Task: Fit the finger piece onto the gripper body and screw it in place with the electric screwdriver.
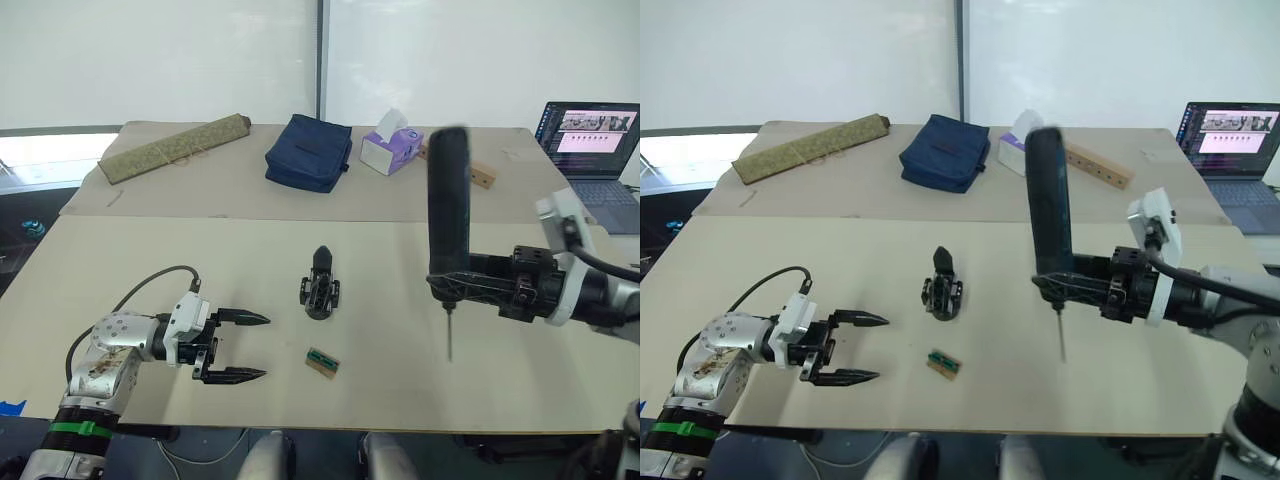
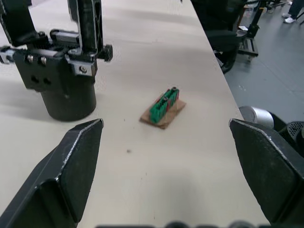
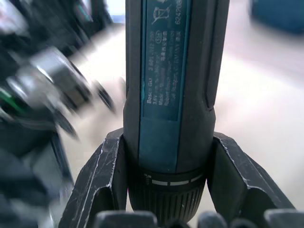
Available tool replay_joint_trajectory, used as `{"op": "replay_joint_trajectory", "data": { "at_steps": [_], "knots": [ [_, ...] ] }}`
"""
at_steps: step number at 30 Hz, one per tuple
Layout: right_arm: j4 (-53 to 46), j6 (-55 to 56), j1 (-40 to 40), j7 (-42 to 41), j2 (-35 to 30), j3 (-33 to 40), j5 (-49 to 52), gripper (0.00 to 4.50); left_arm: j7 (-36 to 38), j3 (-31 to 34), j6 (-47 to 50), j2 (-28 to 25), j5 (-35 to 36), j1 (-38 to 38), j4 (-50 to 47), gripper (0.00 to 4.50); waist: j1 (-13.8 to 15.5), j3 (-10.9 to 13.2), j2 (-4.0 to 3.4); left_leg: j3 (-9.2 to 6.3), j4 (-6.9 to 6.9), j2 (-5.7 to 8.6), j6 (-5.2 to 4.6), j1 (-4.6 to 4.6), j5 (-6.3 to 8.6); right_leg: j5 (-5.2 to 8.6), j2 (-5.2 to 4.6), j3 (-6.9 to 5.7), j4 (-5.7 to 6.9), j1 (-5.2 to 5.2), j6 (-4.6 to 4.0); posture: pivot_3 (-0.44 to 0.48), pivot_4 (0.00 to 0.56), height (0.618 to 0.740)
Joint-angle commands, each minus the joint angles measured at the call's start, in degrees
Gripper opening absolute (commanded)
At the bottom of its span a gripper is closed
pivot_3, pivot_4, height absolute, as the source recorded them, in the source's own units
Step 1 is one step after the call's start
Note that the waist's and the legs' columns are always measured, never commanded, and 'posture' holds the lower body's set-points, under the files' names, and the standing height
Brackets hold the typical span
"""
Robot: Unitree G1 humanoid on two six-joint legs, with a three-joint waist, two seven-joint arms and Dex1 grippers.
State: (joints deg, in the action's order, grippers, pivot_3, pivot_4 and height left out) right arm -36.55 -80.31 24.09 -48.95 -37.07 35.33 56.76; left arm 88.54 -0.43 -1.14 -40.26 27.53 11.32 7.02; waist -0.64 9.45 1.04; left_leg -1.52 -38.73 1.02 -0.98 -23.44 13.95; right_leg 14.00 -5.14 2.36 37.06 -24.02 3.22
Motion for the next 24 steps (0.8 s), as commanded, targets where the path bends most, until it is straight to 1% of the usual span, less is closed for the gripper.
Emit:
{"op": "replay_joint_trajectory", "data": {
  "at_steps": [1,2,3,4,5,7,8,12,17,21,24],
  "knots": [
    [-7.0,11.92,-1.74,5.54,8.2,3.34,9.06,1.9,1.81,-2.27,-3.73,0.38,-3.12,1.83,2.05,4.5,-0.01,-0.01,0.01,0.0,0.01,0.0,-0.01,0.01,0.01,0.0,0.01,-0.02,-0.02,0.02,0.01,0.0,0.15,0.74],
    [-8.21,14.47,-2.37,7.97,11.32,1.8,9.43,1.9,1.44,-3.33,-4.37,1.25,-4.05,2.3,2.28,4.5,0.0,-0.01,0.01,0.0,0.01,0.0,-0.02,0.0,0.01,0.01,0.01,-0.01,-0.01,0.01,0.01,0.0,0.15,0.74],
    [-8.98,16.14,-2.81,10.18,13.11,0.31,9.81,1.9,1.28,-3.84,-4.79,1.76,-4.51,2.64,2.55,4.5,-0.01,-0.01,0.01,0.0,0.01,0.02,-0.02,0.0,0.01,0.01,-0.01,0.0,0.02,0.0,0.02,0.0,0.15,0.74],
    [-10.07,18.63,-3.68,10.54,14.42,-1.7,8.71,1.9,0.87,-4.27,-4.47,2.51,-4.53,2.9,2.52,4.5,-0.07,-0.01,0.01,0.0,-0.02,0.02,-0.02,0.0,0.01,0.01,-0.01,0.0,0.02,0.01,0.02,0.0,0.15,0.74],
    [-11.21,22.7,-5.41,8.0,14.41,-5.42,4.46,1.9,-0.18,-5.0,-4.25,3.67,-5.04,3.17,2.47,4.5,-0.05,-0.01,0.01,0.0,-0.03,0.04,-0.02,0.0,0.01,0.0,-0.04,0.01,0.03,0.0,0.03,0.0,0.15,0.74],
    [-12.0,31.71,-8.83,0.32,12.94,-14.01,-3.95,1.9,-2.48,-6.6,-4.08,5.91,-6.56,3.22,2.07,4.5,-0.08,-0.02,0.0,0.01,-0.05,0.05,-0.02,0.01,0.01,0.0,-0.04,0.0,0.03,0.02,0.04,0.0,0.15,0.74],
    [-11.76,35.48,-10.03,-1.96,12.35,-17.2,-6.96,1.9,-3.17,-7.08,-4.11,6.51,-7.12,3.17,1.94,4.5,-0.16,-0.01,0.0,0.01,-0.05,0.07,-0.02,0.01,0.01,0.01,-0.02,0.0,0.02,0.02,0.05,0.0,0.15,0.74],
    [-8.44,49.52,-11.95,-6.73,14.6,-27.9,-15.93,1.9,-6.17,-9.64,-3.28,8.57,-9.32,2.01,1.34,4.5,-0.72,-0.02,0.0,0.01,-0.09,0.05,-0.02,0.04,0.01,0.0,0.1,0.01,0.07,-0.02,0.04,0.0,0.15,0.74],
    [-5.78,55.88,-12.96,-6.03,16.14,-32.89,-18.42,1.9,-9.55,-11.33,-5.01,11.09,-11.21,1.18,1.42,4.5,-0.4,-0.02,0.01,0.0,-0.09,0.01,-0.01,0.15,0.01,0.01,0.1,0.01,0.09,0.06,0.04,0.0,0.15,0.74],
    [-3.99,59.61,-13.11,-6.37,15.79,-36.41,-21.05,1.9,-11.63,-12.5,-6.12,12.27,-12.92,0.41,2.61,4.5,-0.07,-0.05,-0.01,0.0,-0.09,0.05,-0.01,0.24,0.01,0.01,0.05,0.01,0.07,0.16,0.04,0.0,0.15,0.74],
    [-2.48,62.27,-13.76,-7.16,15.36,-38.85,-22.98,1.9,-11.39,-13.36,-7.41,12.62,-13.41,-0.05,2.96,4.5,0.02,-0.07,-0.02,0.0,-0.09,0.06,-0.01,0.31,0.01,0.01,0.01,-0.01,0.03,0.28,0.04,0.0,0.15,0.74]
  ]
}}
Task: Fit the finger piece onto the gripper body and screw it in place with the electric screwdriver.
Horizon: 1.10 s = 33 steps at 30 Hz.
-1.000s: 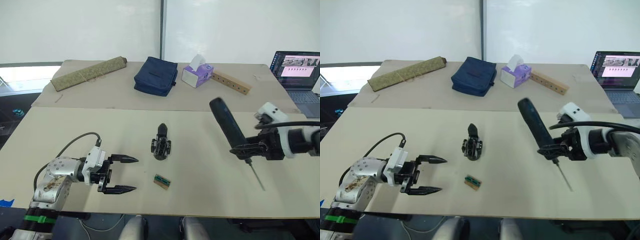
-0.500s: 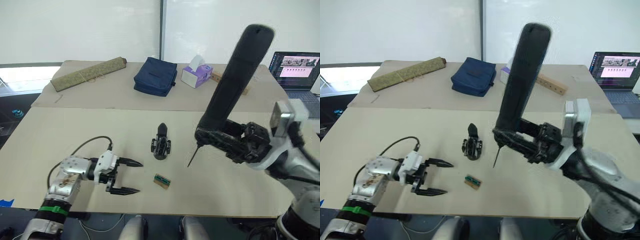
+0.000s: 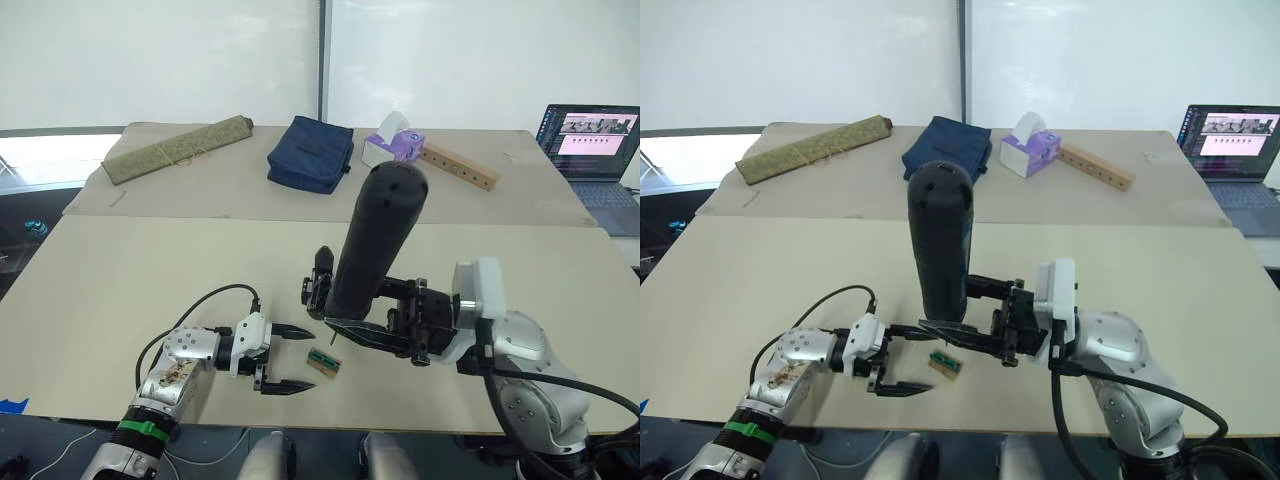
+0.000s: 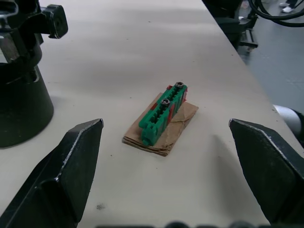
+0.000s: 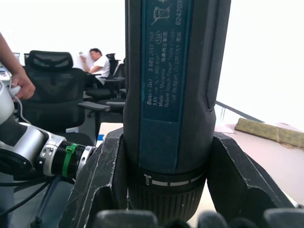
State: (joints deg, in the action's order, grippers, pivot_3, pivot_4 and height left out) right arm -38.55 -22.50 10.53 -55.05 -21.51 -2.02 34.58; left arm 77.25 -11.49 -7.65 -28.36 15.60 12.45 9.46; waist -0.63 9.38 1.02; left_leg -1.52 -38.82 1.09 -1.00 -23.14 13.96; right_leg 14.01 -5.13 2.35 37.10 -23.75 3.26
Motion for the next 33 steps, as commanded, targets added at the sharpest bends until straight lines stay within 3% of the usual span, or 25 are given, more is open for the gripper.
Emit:
{"op": "replay_joint_trajectory", "data": {
  "at_steps": [1,6,23,33],
  "knots": [
    [0.13,5.57,-0.55,-1.59,-0.48,-2.23,-1.47,1.9,0.08,-2.69,-1.16,0.88,-1.57,-1.23,0.65,4.5,0.02,0.0,0.0,0.0,0.0,0.0,0.0,0.04,0.0,0.0,-0.01,-0.01,-0.02,0.06,0.0,0.0,0.15,0.74],
    [2.36,8.75,-1.66,-4.27,-2.68,-4.05,-2.36,1.9,-0.34,-4.59,-1.27,2.28,-2.36,-1.12,0.36,4.5,0.09,0.0,0.0,-0.01,0.03,0.01,-0.13,0.49,0.09,0.06,-0.04,-0.06,-0.24,0.66,0.08,0.0,0.15,0.74],
    [5.68,13.41,-3.9,-5.4,-4.13,-6.01,-4.1,1.9,-1.21,-6.51,-1.66,1.97,-4.64,-2.0,1.62,4.5,0.18,-0.16,-0.14,-0.01,0.04,0.05,-0.17,0.6,0.11,0.08,-0.09,-0.04,-0.28,0.77,0.11,0.0,0.15,0.74],
    [6.63,14.87,-3.73,-5.45,-4.5,-6.07,-4.15,1.9,-1.82,-6.86,-1.82,2.37,-4.82,-1.44,3.09,4.5,0.16,-0.17,-0.16,-0.01,0.09,0.03,-0.31,1.08,0.22,0.14,-0.1,-0.04,-0.44,1.36,0.17,0.0,0.15,0.74]
  ]
}}
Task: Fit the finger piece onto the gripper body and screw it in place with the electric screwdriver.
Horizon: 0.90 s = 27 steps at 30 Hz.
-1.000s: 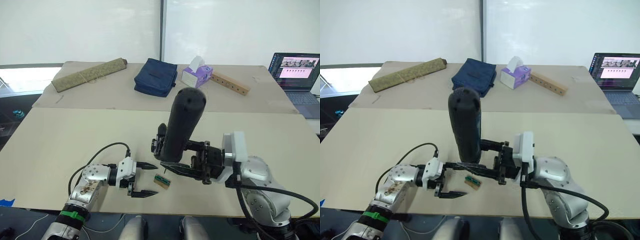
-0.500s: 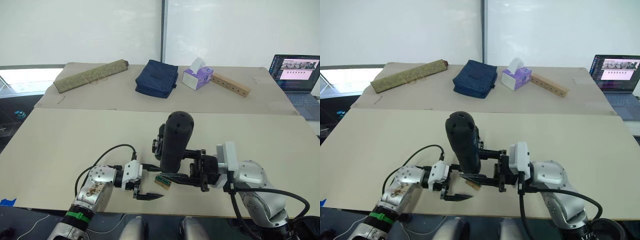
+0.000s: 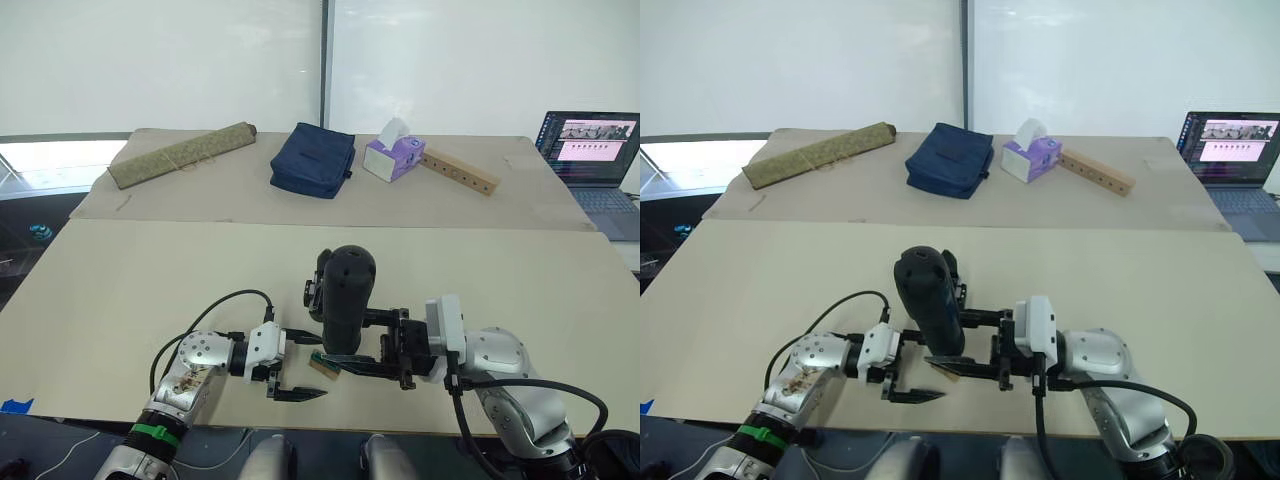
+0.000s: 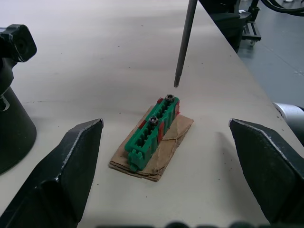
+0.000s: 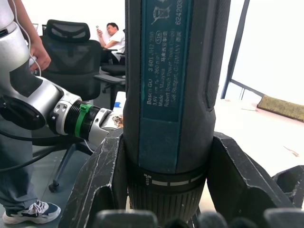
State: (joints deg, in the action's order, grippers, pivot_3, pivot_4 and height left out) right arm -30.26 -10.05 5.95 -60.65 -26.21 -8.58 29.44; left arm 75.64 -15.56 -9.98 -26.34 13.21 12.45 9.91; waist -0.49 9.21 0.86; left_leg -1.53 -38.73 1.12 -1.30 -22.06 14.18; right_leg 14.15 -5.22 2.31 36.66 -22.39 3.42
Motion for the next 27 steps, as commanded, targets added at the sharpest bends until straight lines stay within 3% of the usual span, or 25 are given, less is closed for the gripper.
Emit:
{"op": "replay_joint_trajectory", "data": {
  "at_steps": [1,27],
  "knots": [
    [-1.73,2.38,0.85,0.19,0.2,0.47,0.99,1.9,-0.32,-2.86,0.55,0.44,-2.44,-1.37,2.74,4.5,0.03,0.0,0.0,0.0,0.0,0.0,0.0,0.03,0.0,0.0,-0.01,0.0,-0.01,0.03,0.0,0.0,0.15,0.74],
    [-0.03,3.39,1.34,0.07,0.62,-0.12,-0.49,1.9,-1.93,-3.61,1.95,0.71,-2.4,-2.01,1.51,4.5,0.4,-0.11,-0.17,0.0,0.01,0.02,-0.02,0.02,0.02,0.02,-0.05,0.0,-0.11,0.07,0.03,0.0,0.15,0.74]
  ]
}}
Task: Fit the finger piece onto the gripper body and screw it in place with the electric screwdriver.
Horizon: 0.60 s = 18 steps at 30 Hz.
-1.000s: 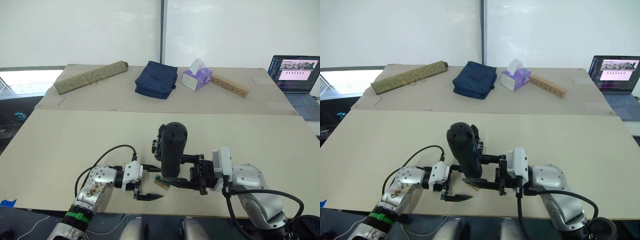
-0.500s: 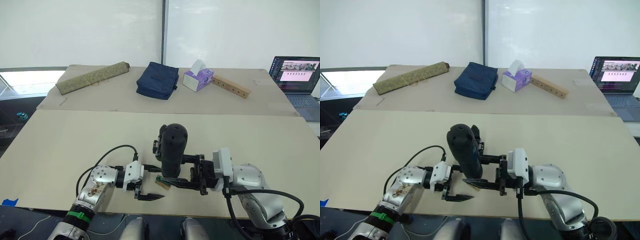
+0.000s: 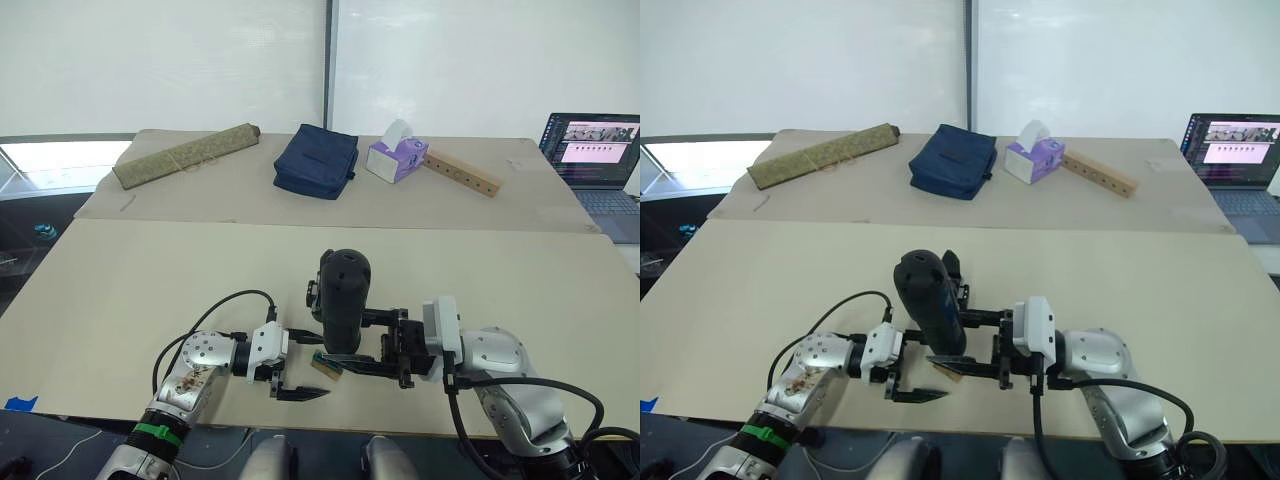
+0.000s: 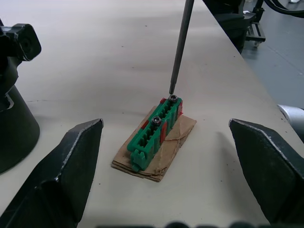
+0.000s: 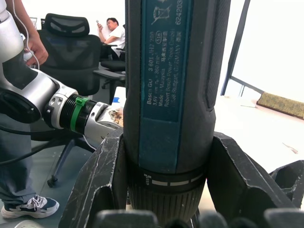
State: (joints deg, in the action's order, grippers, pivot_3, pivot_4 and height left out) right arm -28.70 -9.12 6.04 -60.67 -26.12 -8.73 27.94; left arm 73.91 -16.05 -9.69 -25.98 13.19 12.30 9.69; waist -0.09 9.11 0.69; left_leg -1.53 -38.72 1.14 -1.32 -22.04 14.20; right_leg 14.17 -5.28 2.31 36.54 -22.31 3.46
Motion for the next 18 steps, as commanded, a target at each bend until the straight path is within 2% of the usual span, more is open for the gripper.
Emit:
{"op": "replay_joint_trajectory", "data": {
  "at_steps": [1,18],
  "knots": [
    [-1.54,2.51,1.33,0.08,0.61,-0.04,1.0,1.9,-0.24,-3.13,1.72,0.3,-2.37,-1.89,1.65,4.5,0.01,0.0,0.0,0.0,0.0,0.0,0.0,0.0,0.0,0.0,0.0,0.0,0.0,0.0,0.0,0.0,0.15,0.74],
    [-1.77,2.17,1.23,0.39,0.54,-0.31,1.4,1.9,-0.6,-3.37,2.61,0.21,-2.32,-2.17,0.73,4.5,0.05,0.0,0.0,0.0,0.07,-0.01,0.0,-0.01,0.0,-0.01,-0.01,-0.01,-0.25,0.06,0.0,0.0,0.15,0.74]
  ]
}}
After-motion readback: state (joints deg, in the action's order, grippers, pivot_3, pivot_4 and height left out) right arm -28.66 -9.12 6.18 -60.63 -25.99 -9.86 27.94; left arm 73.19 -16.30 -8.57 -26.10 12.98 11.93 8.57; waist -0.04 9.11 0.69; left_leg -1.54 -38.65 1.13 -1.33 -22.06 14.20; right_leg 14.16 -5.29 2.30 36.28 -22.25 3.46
